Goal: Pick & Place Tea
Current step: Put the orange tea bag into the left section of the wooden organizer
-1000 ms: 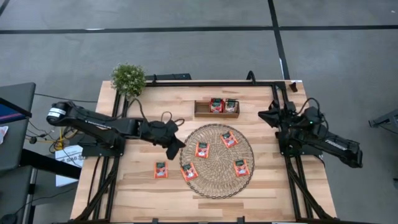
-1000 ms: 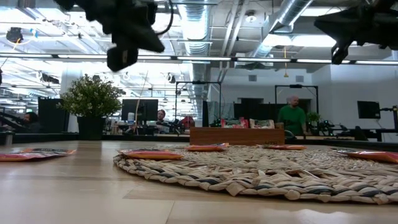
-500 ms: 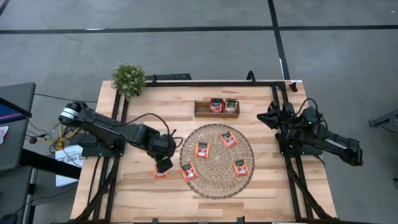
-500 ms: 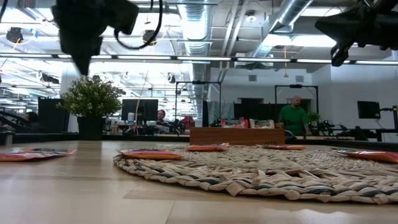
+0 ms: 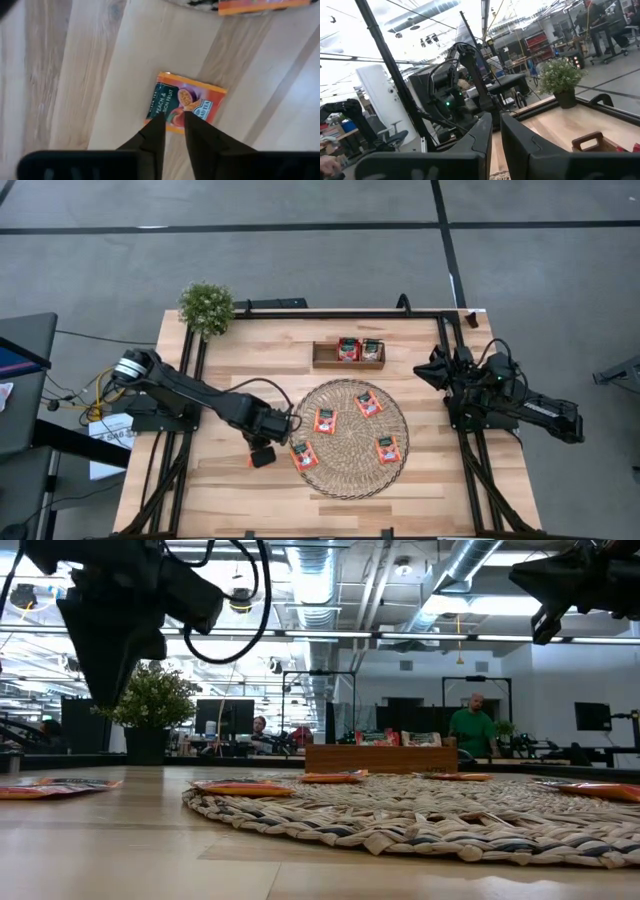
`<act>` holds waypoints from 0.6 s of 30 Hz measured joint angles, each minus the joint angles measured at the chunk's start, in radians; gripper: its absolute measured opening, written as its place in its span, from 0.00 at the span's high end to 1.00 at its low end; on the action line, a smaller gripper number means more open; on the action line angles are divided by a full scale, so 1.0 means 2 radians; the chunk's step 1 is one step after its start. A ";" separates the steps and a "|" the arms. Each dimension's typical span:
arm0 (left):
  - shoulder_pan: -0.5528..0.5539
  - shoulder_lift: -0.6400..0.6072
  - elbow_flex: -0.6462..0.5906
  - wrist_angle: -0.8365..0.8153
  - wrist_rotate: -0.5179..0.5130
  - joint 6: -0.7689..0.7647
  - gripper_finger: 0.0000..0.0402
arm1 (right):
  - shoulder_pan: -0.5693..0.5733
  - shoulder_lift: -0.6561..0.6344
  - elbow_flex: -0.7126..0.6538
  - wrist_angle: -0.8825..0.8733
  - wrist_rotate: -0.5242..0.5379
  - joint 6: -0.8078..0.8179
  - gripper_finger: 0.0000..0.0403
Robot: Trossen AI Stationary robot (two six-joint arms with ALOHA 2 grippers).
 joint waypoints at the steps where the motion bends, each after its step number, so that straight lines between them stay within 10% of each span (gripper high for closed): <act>1: 0.000 0.001 -0.003 0.000 0.000 0.007 0.82 | 0.000 0.000 0.000 0.000 0.000 0.000 0.92; 18: 0.004 0.004 -0.057 0.085 0.018 0.057 0.67 | 0.000 0.000 0.000 0.002 0.001 0.000 0.92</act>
